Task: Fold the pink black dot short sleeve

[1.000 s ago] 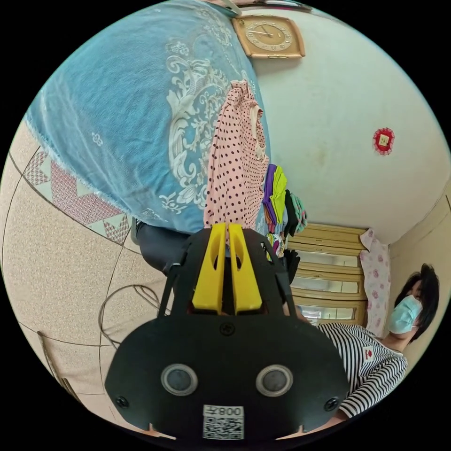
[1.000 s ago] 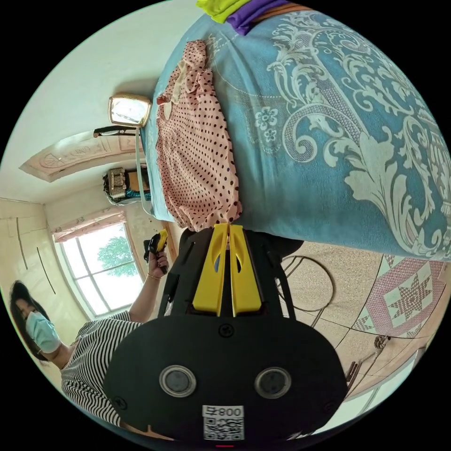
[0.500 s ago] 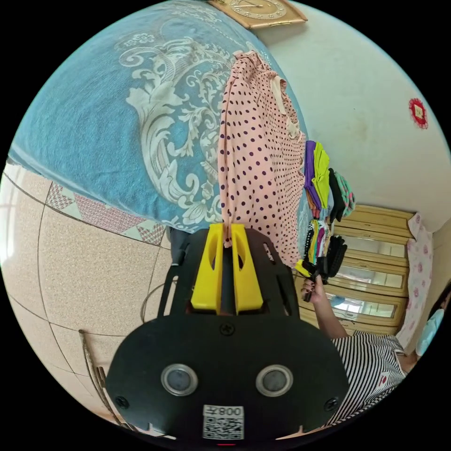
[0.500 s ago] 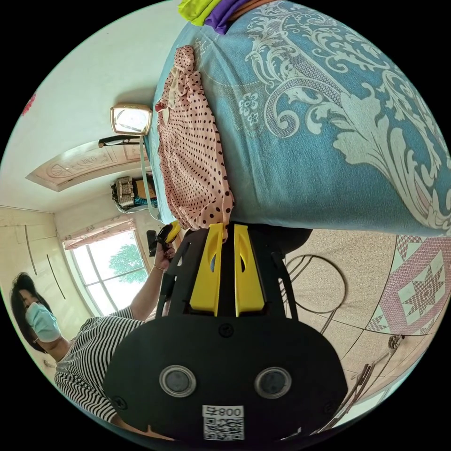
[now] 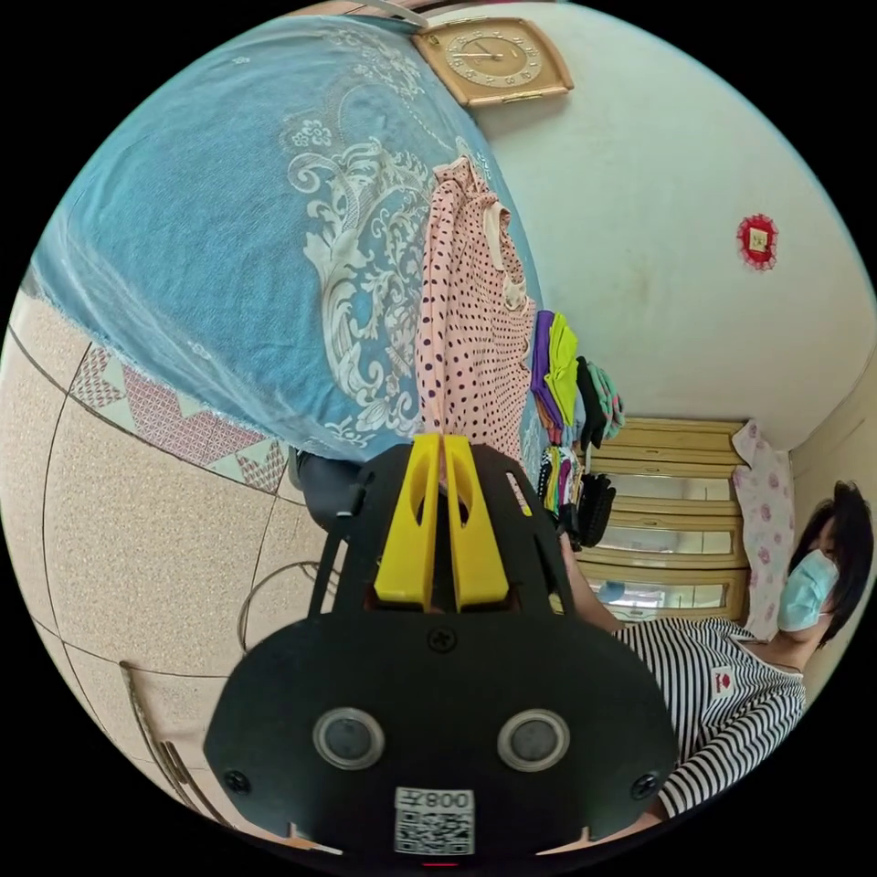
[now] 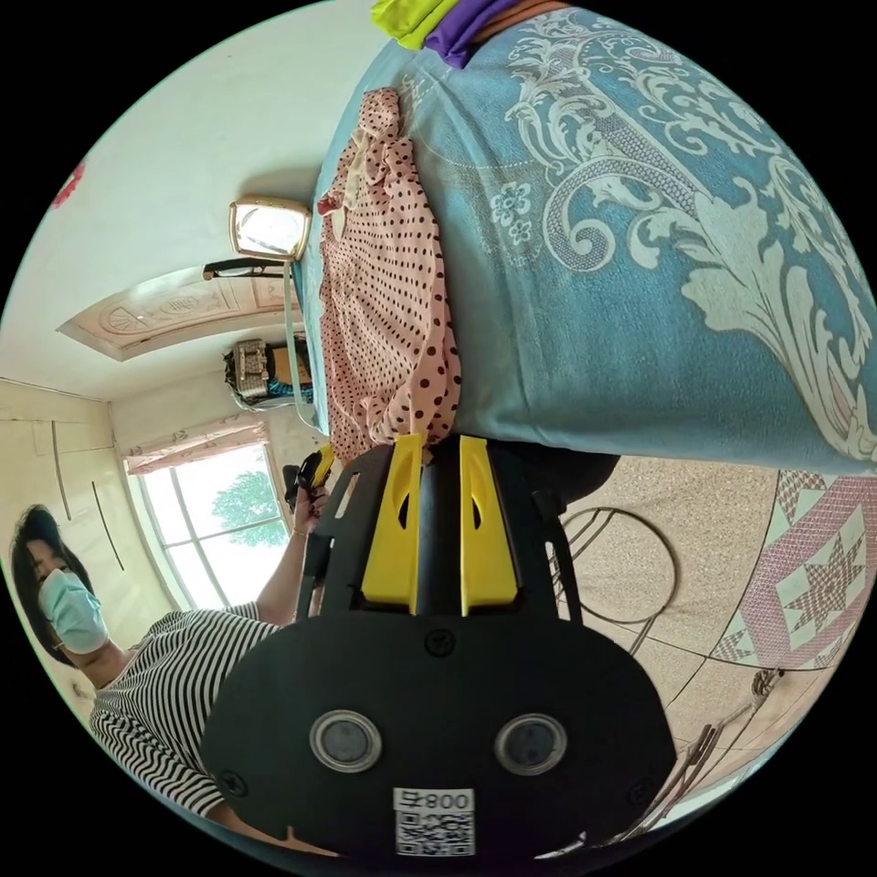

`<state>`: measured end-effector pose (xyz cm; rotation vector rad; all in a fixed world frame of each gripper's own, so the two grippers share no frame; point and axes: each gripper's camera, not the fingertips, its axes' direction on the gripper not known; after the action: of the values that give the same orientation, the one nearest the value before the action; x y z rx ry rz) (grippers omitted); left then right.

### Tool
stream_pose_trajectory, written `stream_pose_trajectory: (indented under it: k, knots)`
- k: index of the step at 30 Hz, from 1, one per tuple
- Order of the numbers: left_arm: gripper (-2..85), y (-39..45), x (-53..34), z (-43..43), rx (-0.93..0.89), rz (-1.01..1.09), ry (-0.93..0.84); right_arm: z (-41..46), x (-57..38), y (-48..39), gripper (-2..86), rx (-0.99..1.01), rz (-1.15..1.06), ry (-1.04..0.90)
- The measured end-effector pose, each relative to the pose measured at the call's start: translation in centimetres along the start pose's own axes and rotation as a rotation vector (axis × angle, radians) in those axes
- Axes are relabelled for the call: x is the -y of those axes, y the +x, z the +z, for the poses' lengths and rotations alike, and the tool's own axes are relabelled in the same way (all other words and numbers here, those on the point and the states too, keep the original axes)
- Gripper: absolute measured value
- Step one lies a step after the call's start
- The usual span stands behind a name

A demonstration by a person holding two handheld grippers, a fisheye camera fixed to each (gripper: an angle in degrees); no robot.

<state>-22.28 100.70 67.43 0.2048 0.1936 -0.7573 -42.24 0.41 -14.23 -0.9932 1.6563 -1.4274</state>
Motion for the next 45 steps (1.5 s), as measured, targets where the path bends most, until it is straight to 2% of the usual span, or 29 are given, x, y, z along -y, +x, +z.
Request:
stream_pose_trajectory:
  k: [14,21,29,33,39,45]
  knots:
    - [0.3,-0.3,3.1,-7.3,-0.229,0.005,0.158,-0.3,1.0,-1.5,8.6,0.140,-0.062,0.064]
    - [0.3,-1.0,6.5,-9.0,-0.199,-0.038,0.179,-1.2,4.8,-4.1,8.6,0.025,-0.120,0.012]
    - [0.3,-2.7,8.7,-11.3,-0.220,-0.070,0.175,-3.3,0.1,-0.4,8.9,-0.016,-0.052,0.042]
    - [0.3,-3.1,9.6,-12.6,-0.215,-0.073,0.175,-3.0,1.2,0.8,8.4,0.051,-0.025,0.057]
    - [0.3,-3.1,10.1,-15.2,-0.198,-0.051,0.149,-2.1,4.7,1.2,1.6,0.003,-0.027,-0.020]
    - [0.2,-3.9,9.3,-17.6,-0.170,-0.056,0.106,-9.0,3.7,1.9,0.4,0.101,-0.094,0.050]
